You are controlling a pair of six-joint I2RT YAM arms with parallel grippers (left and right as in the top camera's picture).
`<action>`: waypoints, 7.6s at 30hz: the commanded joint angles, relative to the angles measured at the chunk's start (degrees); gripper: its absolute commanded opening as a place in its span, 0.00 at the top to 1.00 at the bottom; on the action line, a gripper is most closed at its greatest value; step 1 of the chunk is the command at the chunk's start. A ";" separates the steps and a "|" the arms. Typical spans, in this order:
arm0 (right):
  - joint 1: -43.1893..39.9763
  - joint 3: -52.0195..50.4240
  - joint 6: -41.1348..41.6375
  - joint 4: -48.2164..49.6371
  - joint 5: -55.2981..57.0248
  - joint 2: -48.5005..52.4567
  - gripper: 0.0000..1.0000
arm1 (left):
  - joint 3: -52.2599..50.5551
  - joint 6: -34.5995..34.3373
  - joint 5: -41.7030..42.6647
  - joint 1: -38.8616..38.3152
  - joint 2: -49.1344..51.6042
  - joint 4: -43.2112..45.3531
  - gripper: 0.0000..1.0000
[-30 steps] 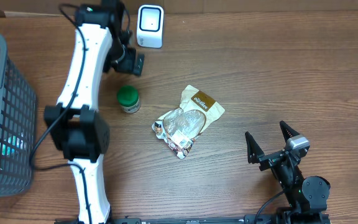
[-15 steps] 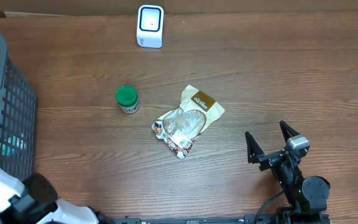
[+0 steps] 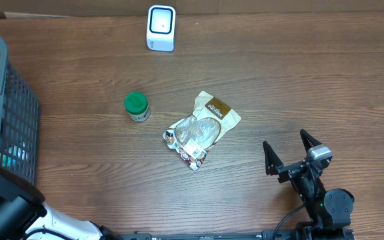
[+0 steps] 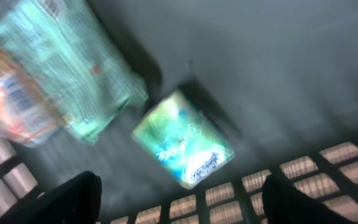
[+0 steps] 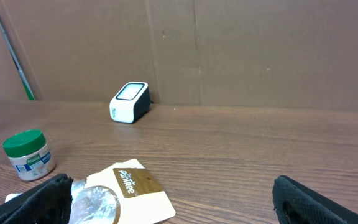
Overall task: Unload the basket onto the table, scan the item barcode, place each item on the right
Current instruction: 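Grasp the small teal packet from the basket with the left gripper, then set the teal packet down near the scanner, then grasp the light green pouch in the basket with the left gripper, then carry the green pouch right and drop it beside the bag, then grasp the orange box in the basket with the left gripper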
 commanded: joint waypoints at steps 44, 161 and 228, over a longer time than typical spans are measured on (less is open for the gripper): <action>-0.11 -0.61 0.24 0.33 -0.07 -0.42 0.00 | 34.64 23.74 34.77 -33.88 -3.85 -11.96 0.88; -0.11 -0.61 0.26 0.33 -0.07 -0.42 0.00 | 6.97 15.72 18.16 -14.75 -29.68 20.41 0.96; -0.11 -0.61 0.26 0.33 -0.04 -0.42 0.00 | 7.39 -0.20 -4.33 5.92 -8.28 -7.21 0.38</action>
